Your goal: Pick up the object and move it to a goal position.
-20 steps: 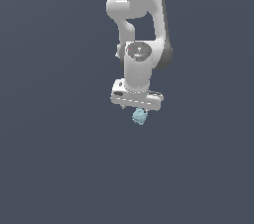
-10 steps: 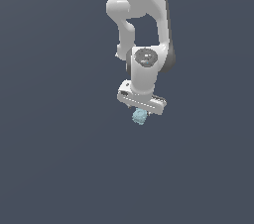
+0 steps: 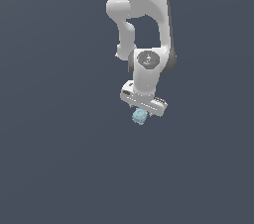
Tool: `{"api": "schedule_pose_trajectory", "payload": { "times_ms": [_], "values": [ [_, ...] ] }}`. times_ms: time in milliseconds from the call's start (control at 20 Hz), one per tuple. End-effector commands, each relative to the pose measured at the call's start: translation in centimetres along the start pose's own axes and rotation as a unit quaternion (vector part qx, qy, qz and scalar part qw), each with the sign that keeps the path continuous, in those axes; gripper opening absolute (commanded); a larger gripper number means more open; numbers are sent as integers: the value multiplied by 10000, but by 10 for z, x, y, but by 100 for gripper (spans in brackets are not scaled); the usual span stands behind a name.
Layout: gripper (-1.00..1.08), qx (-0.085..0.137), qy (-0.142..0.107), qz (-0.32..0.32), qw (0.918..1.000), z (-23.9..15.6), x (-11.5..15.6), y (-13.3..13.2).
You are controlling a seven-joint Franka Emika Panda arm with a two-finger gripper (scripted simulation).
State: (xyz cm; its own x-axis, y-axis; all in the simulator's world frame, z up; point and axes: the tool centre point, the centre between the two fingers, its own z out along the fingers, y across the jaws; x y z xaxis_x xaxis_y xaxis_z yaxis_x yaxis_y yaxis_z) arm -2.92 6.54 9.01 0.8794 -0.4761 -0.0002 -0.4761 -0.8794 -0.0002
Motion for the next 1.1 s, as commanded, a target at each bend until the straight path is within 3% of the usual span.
{"api": "schedule_pose_trajectory", "payload": {
  "times_ms": [0,950,1000,1050],
  "values": [
    [100,-1,1,34,10000,1,0,0],
    [100,-1,1,35,10000,51,-1,0],
    [-100,-1,1,35,10000,51,-1,0],
    [-100,-1,1,35,10000,51,-1,0]
  ]
}}
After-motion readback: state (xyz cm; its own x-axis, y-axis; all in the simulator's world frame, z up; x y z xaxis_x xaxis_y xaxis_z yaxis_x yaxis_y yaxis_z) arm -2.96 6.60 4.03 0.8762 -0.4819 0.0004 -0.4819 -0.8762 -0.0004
